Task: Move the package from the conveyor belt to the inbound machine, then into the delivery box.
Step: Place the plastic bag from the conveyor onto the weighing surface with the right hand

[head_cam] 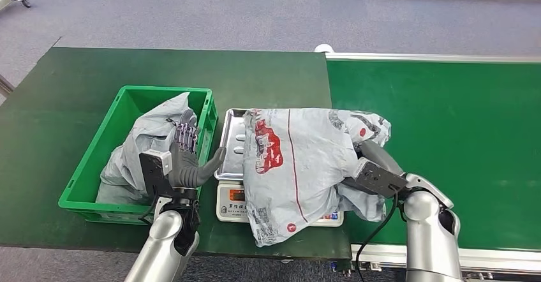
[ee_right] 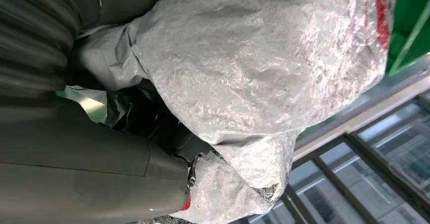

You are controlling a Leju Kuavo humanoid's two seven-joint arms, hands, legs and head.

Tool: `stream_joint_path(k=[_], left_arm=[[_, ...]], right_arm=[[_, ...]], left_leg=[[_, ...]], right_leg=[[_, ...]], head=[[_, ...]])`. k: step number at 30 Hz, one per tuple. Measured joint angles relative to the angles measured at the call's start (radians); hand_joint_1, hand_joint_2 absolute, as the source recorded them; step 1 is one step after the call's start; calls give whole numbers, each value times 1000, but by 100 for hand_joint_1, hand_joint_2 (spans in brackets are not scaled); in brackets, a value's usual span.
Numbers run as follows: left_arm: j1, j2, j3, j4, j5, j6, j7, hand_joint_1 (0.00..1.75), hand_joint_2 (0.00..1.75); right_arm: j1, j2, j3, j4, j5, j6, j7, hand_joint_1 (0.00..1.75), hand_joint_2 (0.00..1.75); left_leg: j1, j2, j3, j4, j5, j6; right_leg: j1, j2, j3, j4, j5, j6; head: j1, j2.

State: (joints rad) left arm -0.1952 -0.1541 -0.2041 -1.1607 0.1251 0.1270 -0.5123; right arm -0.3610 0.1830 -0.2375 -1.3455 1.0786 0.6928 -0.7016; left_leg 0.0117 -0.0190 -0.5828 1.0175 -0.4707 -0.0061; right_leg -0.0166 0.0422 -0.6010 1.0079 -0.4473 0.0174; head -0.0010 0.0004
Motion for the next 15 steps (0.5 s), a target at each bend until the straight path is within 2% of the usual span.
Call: stream_joint_path(k=[7, 15], left_arm=[[0, 0, -1, 0, 3, 0, -1, 0, 175], [0, 1, -11, 0, 3, 0, -3, 0, 175]], right_arm=[[-59, 16, -134, 80, 117, 0, 6, 175, 175], [-123, 10, -222, 191, 79, 0, 2, 175, 175]], left_leg=[[0, 0, 0, 0, 0, 0], [0, 0, 0, 0, 0, 0]], right_leg=[[0, -1, 0, 0, 0, 0], [0, 0, 0, 0, 1, 0]], head=[[0, 0], [0, 0]])
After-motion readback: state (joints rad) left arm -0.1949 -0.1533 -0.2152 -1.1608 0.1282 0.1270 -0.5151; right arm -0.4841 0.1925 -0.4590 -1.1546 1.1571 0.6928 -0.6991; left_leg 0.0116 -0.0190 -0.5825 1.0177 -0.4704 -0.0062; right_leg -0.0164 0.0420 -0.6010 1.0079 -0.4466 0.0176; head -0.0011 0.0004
